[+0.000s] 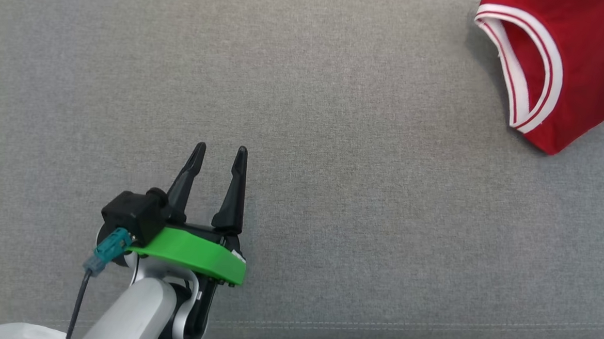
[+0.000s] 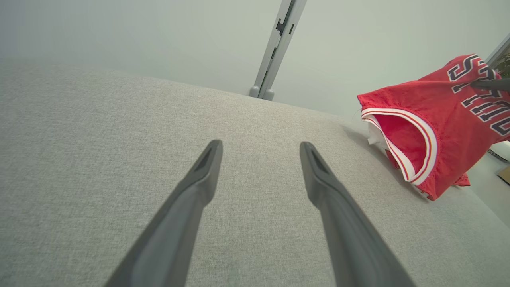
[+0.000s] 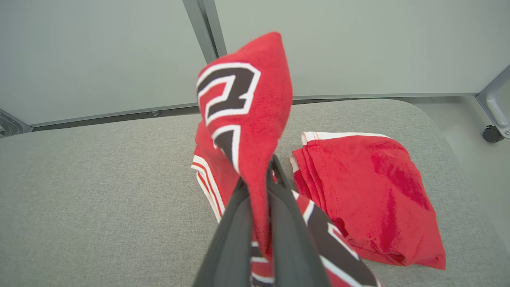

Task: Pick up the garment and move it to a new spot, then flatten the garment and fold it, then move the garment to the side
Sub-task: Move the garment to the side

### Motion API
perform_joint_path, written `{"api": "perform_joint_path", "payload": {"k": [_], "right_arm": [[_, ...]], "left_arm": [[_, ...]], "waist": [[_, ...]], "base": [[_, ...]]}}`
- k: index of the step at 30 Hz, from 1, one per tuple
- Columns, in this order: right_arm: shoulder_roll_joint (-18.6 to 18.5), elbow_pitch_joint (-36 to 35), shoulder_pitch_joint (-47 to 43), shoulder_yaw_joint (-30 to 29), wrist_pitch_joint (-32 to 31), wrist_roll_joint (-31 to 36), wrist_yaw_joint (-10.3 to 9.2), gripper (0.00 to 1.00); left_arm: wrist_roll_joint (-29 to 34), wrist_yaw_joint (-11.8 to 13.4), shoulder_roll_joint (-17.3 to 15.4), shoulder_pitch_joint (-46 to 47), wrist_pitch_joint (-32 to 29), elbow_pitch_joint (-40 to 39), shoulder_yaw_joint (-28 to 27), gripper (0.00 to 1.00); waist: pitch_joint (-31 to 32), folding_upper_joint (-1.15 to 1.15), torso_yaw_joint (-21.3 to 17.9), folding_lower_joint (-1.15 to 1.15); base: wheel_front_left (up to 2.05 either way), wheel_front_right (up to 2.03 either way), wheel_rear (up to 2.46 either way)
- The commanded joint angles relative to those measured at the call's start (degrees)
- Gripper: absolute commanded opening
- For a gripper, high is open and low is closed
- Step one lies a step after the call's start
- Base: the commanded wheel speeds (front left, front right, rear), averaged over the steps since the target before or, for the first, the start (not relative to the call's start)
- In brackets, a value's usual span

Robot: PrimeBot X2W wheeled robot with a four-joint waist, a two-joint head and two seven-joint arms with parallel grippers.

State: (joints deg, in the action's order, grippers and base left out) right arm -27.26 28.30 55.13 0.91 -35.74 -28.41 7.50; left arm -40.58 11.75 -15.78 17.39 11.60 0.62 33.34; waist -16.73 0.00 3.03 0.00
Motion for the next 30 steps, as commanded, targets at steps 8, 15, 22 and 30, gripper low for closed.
{"api": "perform_joint_path", "payload": {"k": [8, 15, 22, 30], "right_arm": [[-2.31, 4.02, 2.51, -2.29, 4.03, 1.08, -0.02, 0.00], [-4.55, 7.20, 5.13, -3.14, 7.42, 2.76, -0.02, 0.00], [-6.18, 9.26, 8.87, -2.63, 10.53, 4.21, -0.02, 0.00], [-8.93, 13.63, 11.72, -1.89, 13.27, 7.67, -0.02, 0.00]], "left_arm": [[1.63, 1.40, -2.82, 3.46, -1.42, -3.19, -1.34, 1.00], [2.66, 2.50, -4.58, 5.45, -2.79, -5.59, -2.36, 1.00], [3.24, 3.21, -5.50, 6.25, -3.62, -7.37, -2.70, 1.00], [3.59, 3.83, -6.13, 6.34, -3.90, -8.89, -2.68, 1.00]], "waist": [[-4.69, 0.00, -2.32, 0.00], [-7.90, 0.00, -2.65, 0.00], [-10.39, 0.00, -2.17, 0.00], [-12.74, 0.00, -1.44, 0.00]], "base": [[0.00, 0.00, 0.00], [0.00, 0.00, 0.00], [0.00, 0.00, 0.00], [0.00, 0.00, 0.00]]}}
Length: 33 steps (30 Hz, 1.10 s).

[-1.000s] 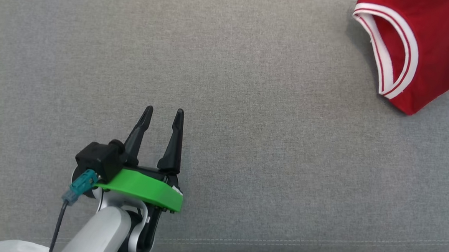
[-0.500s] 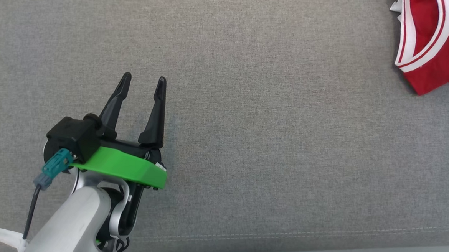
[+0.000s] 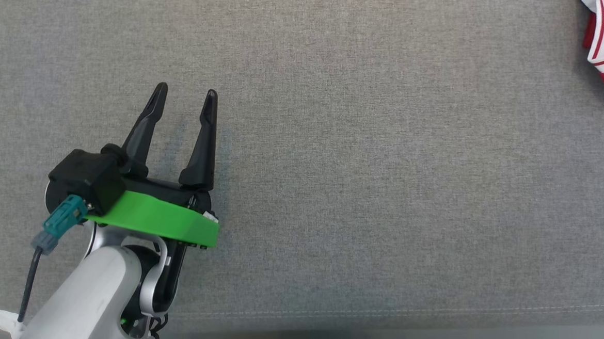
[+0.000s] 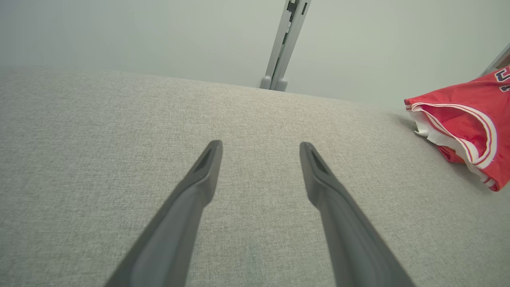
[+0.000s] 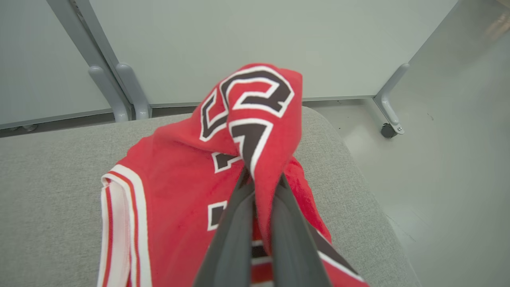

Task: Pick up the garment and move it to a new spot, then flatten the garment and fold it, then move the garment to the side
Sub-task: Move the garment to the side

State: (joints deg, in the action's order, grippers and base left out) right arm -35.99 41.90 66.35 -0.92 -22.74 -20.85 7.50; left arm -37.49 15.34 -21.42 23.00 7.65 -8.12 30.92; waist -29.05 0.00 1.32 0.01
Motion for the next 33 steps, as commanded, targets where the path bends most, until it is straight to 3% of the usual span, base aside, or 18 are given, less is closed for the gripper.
{"api": "perform_joint_path", "payload": {"k": [1, 14, 15, 16, 17, 25, 33], "right_arm": [[-0.64, 0.80, 0.60, -0.20, 0.80, 0.87, -0.02, 0.00], [-3.32, 10.47, 2.11, -2.15, 7.87, 11.37, -0.02, 0.00], [-3.41, 11.11, 2.23, -2.48, 8.70, 12.56, -0.02, 0.29], [-3.46, 11.80, 2.43, -3.13, 9.46, 13.50, -0.03, 0.49], [-3.30, 12.81, 2.47, -3.45, 9.79, 14.36, -0.04, 1.00], [-2.33, 18.29, 2.73, -6.84, 13.37, 19.34, -0.04, 1.00], [-1.22, 21.98, 1.91, -9.40, 17.02, 20.23, -0.04, 1.00]], "left_arm": [[0.54, 0.28, -0.57, 0.76, 0.00, -0.24, -0.27, 1.00], [1.11, 1.13, -1.39, 1.43, -0.92, -1.73, -0.02, 1.00], [1.14, 1.23, -1.45, 1.49, -0.94, -1.82, 0.02, 1.00], [1.22, 1.24, -1.51, 1.53, -1.03, -1.91, 0.05, 1.00], [1.27, 1.27, -1.53, 1.49, -1.10, -1.96, 0.09, 1.00], [1.29, 1.75, -2.11, 1.41, -1.22, -2.45, -0.22, 1.00], [1.22, 2.28, -2.65, 1.06, -1.48, -2.80, -0.43, 1.00]], "waist": [[-0.63, 0.00, 0.35, -0.01], [-3.44, 0.00, 0.60, -0.01], [-3.62, 0.00, 0.61, -0.01], [-3.80, 0.00, 0.63, -0.01], [-3.94, 0.00, 0.66, -0.01], [-4.84, 0.00, 0.41, -0.01], [-4.54, 0.00, -0.70, -0.01]], "base": [[0.00, 0.00, 0.00], [0.00, 0.00, 0.00], [0.00, 0.00, 0.00], [0.00, 0.00, 0.00], [0.00, 0.00, 0.00], [0.00, 0.00, 0.00], [0.00, 0.00, 0.00]]}}
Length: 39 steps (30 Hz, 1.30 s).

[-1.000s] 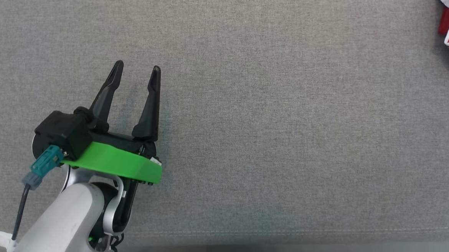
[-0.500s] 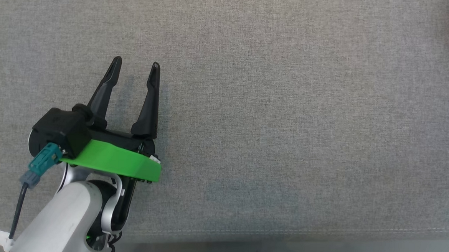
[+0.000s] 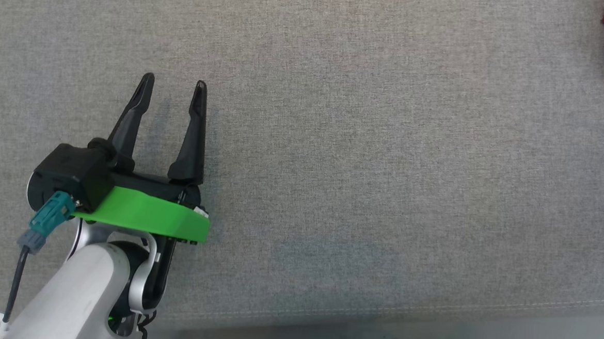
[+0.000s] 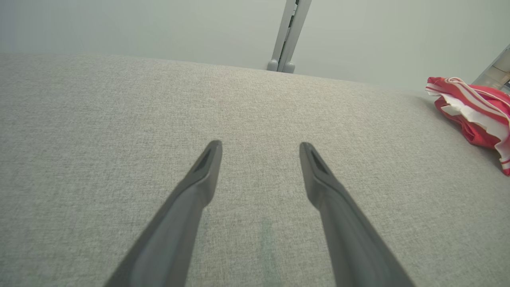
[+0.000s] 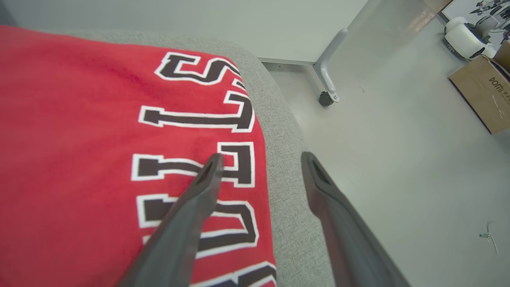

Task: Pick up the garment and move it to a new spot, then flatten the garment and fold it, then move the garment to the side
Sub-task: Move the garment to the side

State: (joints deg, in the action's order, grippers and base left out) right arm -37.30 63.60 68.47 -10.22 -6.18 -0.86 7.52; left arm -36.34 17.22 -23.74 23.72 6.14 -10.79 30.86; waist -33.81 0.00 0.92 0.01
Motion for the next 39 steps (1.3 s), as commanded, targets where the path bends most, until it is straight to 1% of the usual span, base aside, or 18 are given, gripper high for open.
{"api": "perform_joint_path", "payload": {"k": [1, 6, 9, 12, 13, 16, 22, 26, 31, 34, 37, 39], "right_arm": [[0.20, 0.36, -0.02, -0.21, 1.16, 0.27, -0.06, 1.00], [1.16, 0.58, 1.32, 0.37, 3.17, -0.24, -0.06, 1.00], [2.36, 0.19, 1.98, 2.38, 4.39, -0.95, -0.06, 1.00], [4.10, -0.85, 2.35, 5.10, 6.00, -3.42, -0.06, 1.00], [5.50, -2.20, 1.90, 7.41, 7.16, -6.30, -0.06, 1.00], [6.75, -5.32, -0.71, 11.54, 8.66, -11.57, -0.06, 1.00], [7.39, -14.51, -8.91, 17.77, 10.09, -22.80, -0.06, 1.00], [7.38, -20.52, -15.60, 20.07, 11.10, -27.59, -0.06, 1.00], [8.46, -26.47, -23.70, 20.96, 12.46, -29.42, -0.06, 1.00], [9.81, -29.88, -28.04, 20.22, 12.99, -29.59, -0.06, 1.00], [11.24, -33.34, -32.20, 19.19, 13.34, -28.01, -0.06, 1.00], [13.05, -35.95, -34.73, 18.15, 13.37, -27.17, -0.06, 1.00]], "left_arm": [[0.08, 0.41, -0.38, 0.24, 0.04, -0.13, -0.39, 1.00], [-0.22, 0.29, -0.25, -0.28, 0.36, 0.18, -0.20, 1.00], [-0.73, -0.13, 0.31, -0.59, 0.86, 0.92, -0.06, 1.00], [-1.45, -0.48, 0.90, -0.88, 1.66, 2.03, -0.22, 1.00], [-1.91, -0.86, 1.45, -0.98, 2.53, 3.07, -0.50, 1.00], [-2.50, -1.26, 1.92, -1.32, 3.86, 5.26, -0.91, 1.00], [-3.93, -1.63, 2.62, -2.73, 5.98, 10.43, -2.31, 1.00], [-5.06, -1.46, 3.07, -4.28, 6.84, 13.04, -3.51, 1.00], [-5.29, -1.02, 2.97, -6.40, 7.60, 15.36, -4.25, 1.00], [-4.85, -0.08, 2.86, -7.62, 7.74, 16.27, -4.55, 1.00], [-5.18, 0.54, 2.97, -8.66, 7.81, 17.14, -4.64, 1.00], [-5.07, 1.07, 2.69, -9.47, 7.26, 17.81, -4.38, 1.00]], "waist": [[0.45, 0.00, -0.54, -0.01], [2.11, 0.00, -1.50, -0.01], [4.16, 0.00, -2.17, -0.01], [6.77, 0.00, -2.75, -0.01], [8.79, 0.00, -3.01, -0.01], [12.03, 0.00, -3.30, -0.01], [18.59, 0.00, -3.19, -0.01], [22.29, 0.00, -3.06, -0.01], [26.08, 0.00, -2.78, -0.01], [27.68, 0.00, -2.47, -0.01], [28.79, 0.00, -2.16, -0.01], [29.37, 0.00, -2.06, -0.01]], "base": [[0.00, 0.00, 0.00], [0.00, 0.00, 0.00], [0.00, 0.00, 0.00], [0.00, 0.00, 0.00], [0.00, 0.00, 0.00], [0.00, 0.00, 0.00], [0.00, 0.00, 0.00], [0.00, 0.00, 0.00], [0.00, 0.00, 0.00], [0.00, 0.00, 0.00], [0.00, 0.00, 0.00], [0.00, 0.00, 0.00]]}}
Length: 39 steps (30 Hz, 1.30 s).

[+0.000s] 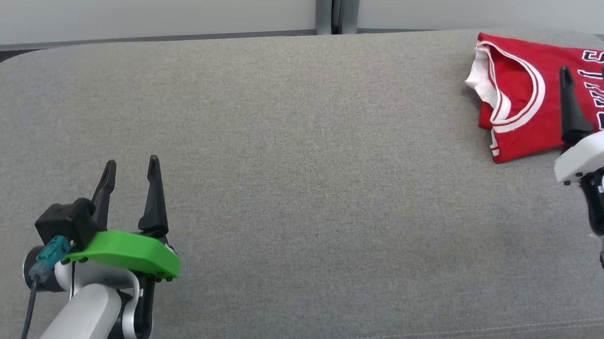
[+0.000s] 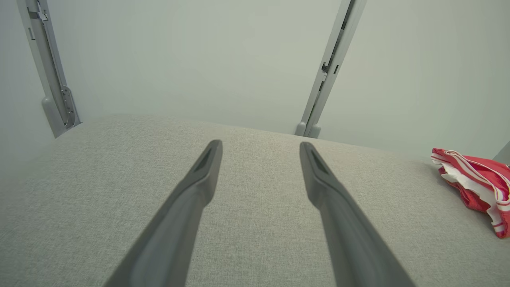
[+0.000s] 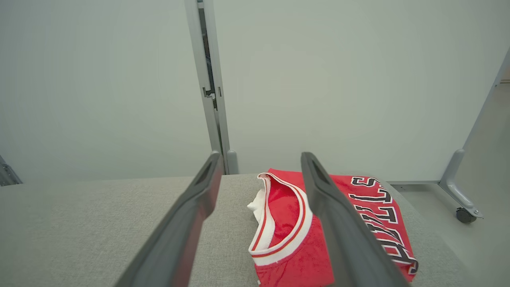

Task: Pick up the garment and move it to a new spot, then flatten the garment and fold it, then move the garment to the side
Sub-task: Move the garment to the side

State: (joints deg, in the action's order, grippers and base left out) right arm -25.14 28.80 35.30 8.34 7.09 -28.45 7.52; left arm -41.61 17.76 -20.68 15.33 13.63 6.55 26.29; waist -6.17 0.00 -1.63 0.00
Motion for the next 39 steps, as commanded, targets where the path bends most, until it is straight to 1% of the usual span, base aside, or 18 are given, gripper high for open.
{"api": "perform_joint_path", "payload": {"k": [1, 5, 6, 7, 12, 17, 21, 28, 36, 39], "right_arm": [[1.84, -2.56, -2.82, -1.17, 0.15, 0.81, -0.04, 1.00], [5.43, -8.40, -8.00, -3.28, -1.08, 3.98, -0.04, 1.00], [5.43, -8.40, -8.00, -3.28, -1.08, 3.98, -0.04, 1.00], [6.43, -9.80, -9.08, -3.53, -1.49, 4.58, -0.04, 1.00], [10.95, -15.27, -14.65, -4.35, -2.89, 10.16, -0.04, 1.00], [17.08, -18.60, -19.57, -6.08, -2.82, 14.99, -0.04, 1.00], [19.95, -19.57, -22.46, -6.53, -2.73, 16.76, -0.04, 1.00], [21.70, -18.99, -25.52, -6.48, -1.69, 17.41, -0.04, 1.00], [22.15, -17.53, -28.28, -5.78, -0.74, 16.92, -0.04, 1.00], [22.21, -17.00, -28.97, -5.07, -0.29, 15.31, -0.04, 1.00]], "left_arm": [[0.03, 0.59, -0.25, -1.28, -0.19, 0.52, 0.21, 1.00], [-0.46, 0.57, -0.09, -2.74, -0.08, 0.95, 0.30, 1.00], [-0.46, 0.57, -0.09, -2.74, -0.08, 0.95, 0.30, 1.00], [-0.52, 0.46, -0.15, -3.11, 0.05, 1.09, 0.21, 1.00], [0.03, -0.31, -0.81, -4.49, 0.58, 1.99, 0.02, 1.00], [0.09, -1.99, -1.57, -5.01, 0.67, 2.87, 0.48, 1.00], [-0.44, -3.38, -1.99, -5.41, 0.72, 3.67, 0.79, 1.00], [-1.39, -5.51, -2.53, -6.69, 1.06, 5.56, 0.46, 1.00], [-2.14, -7.44, -1.23, -8.65, 1.53, 6.41, -2.09, 1.00], [-1.34, -7.88, -0.83, -9.54, 1.52, 6.62, -3.08, 1.00]], "waist": [[1.92, 0.00, 0.54, 0.00], [2.69, 0.00, 0.70, 0.00], [2.69, 0.00, 0.70, 0.00], [2.78, 0.00, 0.72, 0.00], [3.30, 0.00, 1.07, 0.00], [3.62, 0.00, 1.84, 0.00], [3.83, 0.00, 2.26, 0.00], [4.89, 0.00, 2.82, 0.00], [6.42, 0.00, 3.49, 0.00], [6.81, 0.00, 3.58, 0.00]], "base": [[0.00, 0.00, 0.00], [0.00, 0.00, 0.00], [0.00, 0.00, 0.00], [0.00, 0.00, 0.00], [0.00, 0.00, 0.00], [0.00, 0.00, 0.00], [0.00, 0.00, 0.00], [0.00, 0.00, 0.00], [0.00, 0.00, 0.00], [0.00, 0.00, 0.00]]}}
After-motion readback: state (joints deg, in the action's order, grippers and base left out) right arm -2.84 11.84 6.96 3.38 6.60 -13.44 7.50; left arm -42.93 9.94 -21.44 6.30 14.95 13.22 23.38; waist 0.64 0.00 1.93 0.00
